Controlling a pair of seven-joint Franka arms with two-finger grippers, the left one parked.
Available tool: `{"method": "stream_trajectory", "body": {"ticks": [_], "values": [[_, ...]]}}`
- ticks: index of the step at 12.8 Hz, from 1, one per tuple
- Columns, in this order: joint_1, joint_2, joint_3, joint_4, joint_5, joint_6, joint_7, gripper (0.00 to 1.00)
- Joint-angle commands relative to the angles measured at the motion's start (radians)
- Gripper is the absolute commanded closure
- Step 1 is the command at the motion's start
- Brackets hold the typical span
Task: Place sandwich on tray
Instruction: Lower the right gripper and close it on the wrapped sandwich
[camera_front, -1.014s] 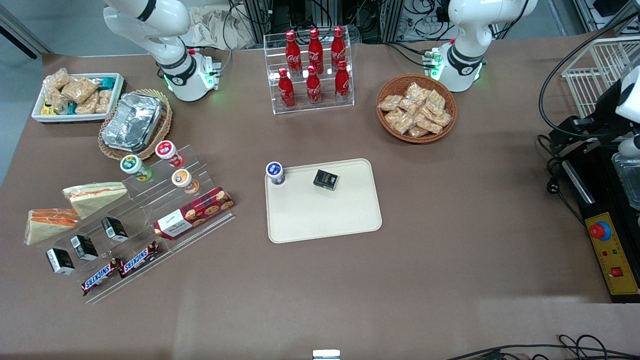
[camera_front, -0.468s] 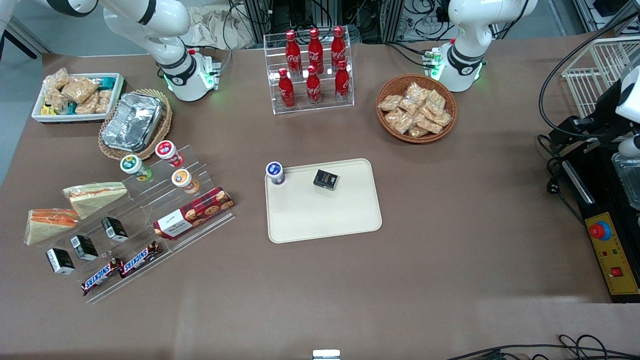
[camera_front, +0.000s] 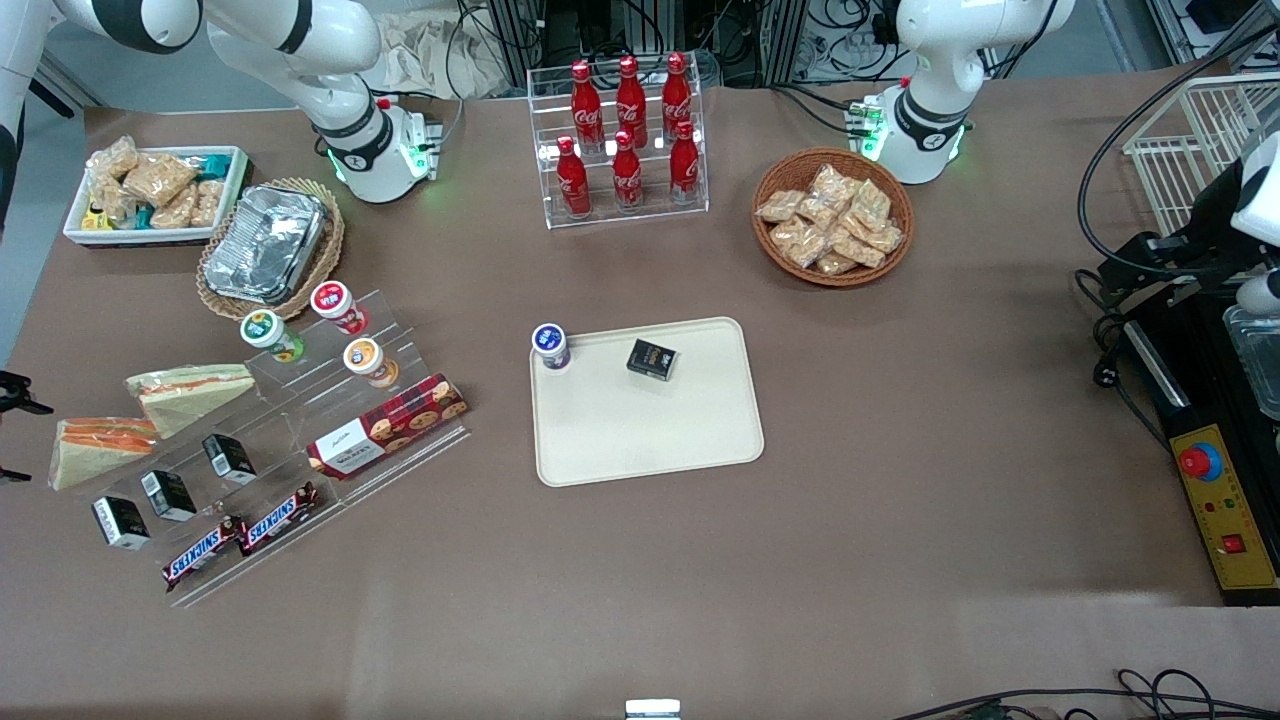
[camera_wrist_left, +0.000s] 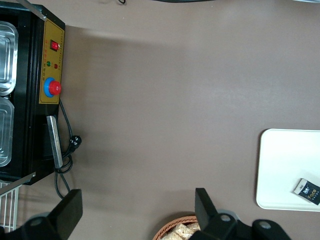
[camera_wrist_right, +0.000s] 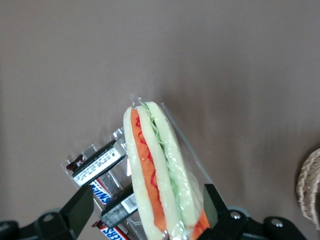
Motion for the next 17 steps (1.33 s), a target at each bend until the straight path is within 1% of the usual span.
{"method": "stream_trajectory", "body": {"ticks": [1, 4, 7, 10, 11, 14, 15, 16, 17], "values": [[0.007, 0.016, 0.001, -0.015, 0.031, 0.050, 0.040, 0.02], [0.012, 0.031, 0.005, -0.062, 0.030, 0.109, 0.022, 0.02], [0.018, 0.054, 0.005, -0.073, 0.028, 0.112, -0.018, 0.03], [0.018, 0.050, 0.005, -0.096, 0.027, 0.101, -0.079, 0.08], [0.018, 0.048, 0.005, -0.110, 0.024, 0.101, -0.110, 0.17], [0.012, 0.044, 0.002, -0.118, 0.019, 0.068, -0.205, 0.65], [0.007, 0.044, 0.002, -0.115, 0.021, 0.067, -0.237, 0.76], [0.004, 0.044, 0.004, -0.109, 0.022, 0.070, -0.263, 0.84], [0.004, 0.041, 0.004, -0.096, 0.030, 0.074, -0.289, 0.86]]}}
